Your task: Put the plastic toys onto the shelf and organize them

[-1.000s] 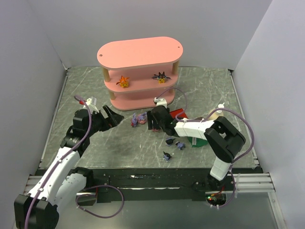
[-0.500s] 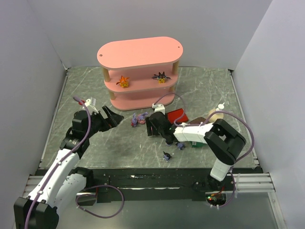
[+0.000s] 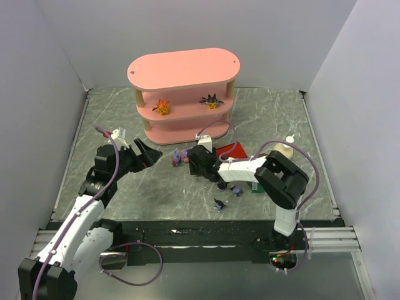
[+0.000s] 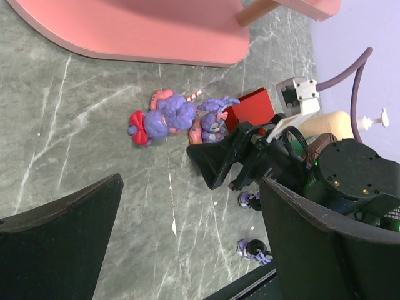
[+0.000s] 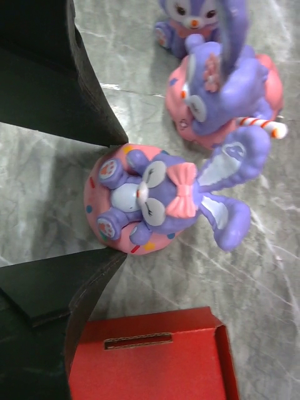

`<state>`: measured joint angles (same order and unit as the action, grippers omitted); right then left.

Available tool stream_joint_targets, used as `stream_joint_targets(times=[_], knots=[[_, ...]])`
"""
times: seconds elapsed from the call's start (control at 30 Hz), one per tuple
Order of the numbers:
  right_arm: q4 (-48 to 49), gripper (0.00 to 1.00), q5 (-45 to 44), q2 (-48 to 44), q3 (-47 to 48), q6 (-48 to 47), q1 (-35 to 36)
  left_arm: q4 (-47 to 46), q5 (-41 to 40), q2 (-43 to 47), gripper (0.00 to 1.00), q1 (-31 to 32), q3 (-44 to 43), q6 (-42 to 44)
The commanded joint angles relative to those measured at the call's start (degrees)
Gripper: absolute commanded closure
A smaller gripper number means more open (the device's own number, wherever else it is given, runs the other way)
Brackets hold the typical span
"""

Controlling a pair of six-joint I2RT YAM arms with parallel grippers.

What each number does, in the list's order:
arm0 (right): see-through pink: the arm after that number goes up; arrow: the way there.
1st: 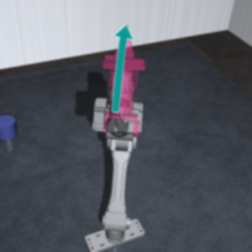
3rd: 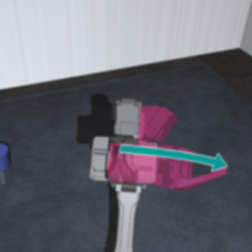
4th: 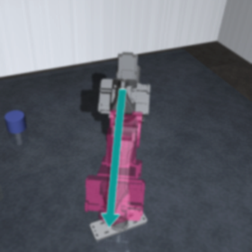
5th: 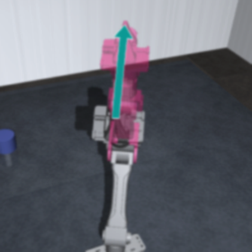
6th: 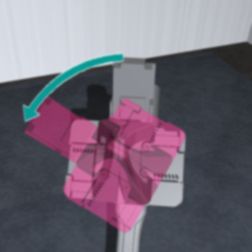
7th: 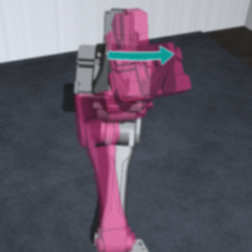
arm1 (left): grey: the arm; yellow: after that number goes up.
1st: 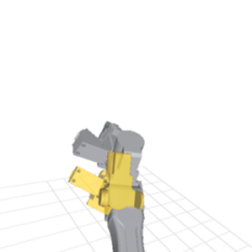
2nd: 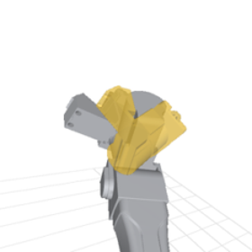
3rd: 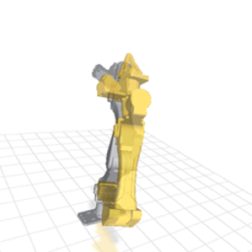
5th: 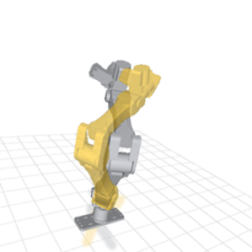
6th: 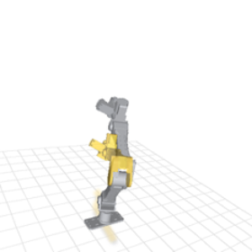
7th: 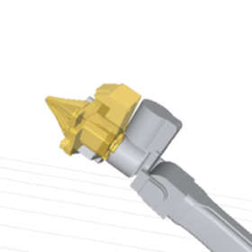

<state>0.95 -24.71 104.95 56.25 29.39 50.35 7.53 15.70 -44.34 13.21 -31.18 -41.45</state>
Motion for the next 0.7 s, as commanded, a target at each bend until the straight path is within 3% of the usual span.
stream_joint_targets(times=[0.0, 0.17, 0.23, 0.47, 0.57, 0.67], knots=[[-3.67, 0.27, -2.27, 3.33, 2.11, 2.69, -0.16, -2.08, 1.35, 0.39, 0.04, 0.15, 0.07, -0.91], [-6.31, 0.27, -3.59, 4.65, 3.95, 4.54, -0.6, -2.34, 1.43, 0.48, 0.04, 0.15, 0.15, -0.91], [-6.05, 0.31, -3.77, 4.74, 3.87, 4.63, -0.78, -2.43, 1.61, 0.3, 0.04, 0.15, 0.07, -0.91], [-5.08, 0.72, -4.55, 2.29, 2.11, 4.37, -0.95, -2.7, 1.7, 0.04, 0.04, 0.15, 0.15, -1.0], [-2.81, 0.86, -4.91, -0.34, 0.45, 2.79, -1.74, -2.7, 1.87, 0.13, 0.04, 0.15, 0.24, -1.09], [-1.22, 0.91, -3.95, -2.89, -1.05, -0.45, -4.46, -2.87, 2.14, 0.04, 0.04, 0.15, 0.33, -1.18]])
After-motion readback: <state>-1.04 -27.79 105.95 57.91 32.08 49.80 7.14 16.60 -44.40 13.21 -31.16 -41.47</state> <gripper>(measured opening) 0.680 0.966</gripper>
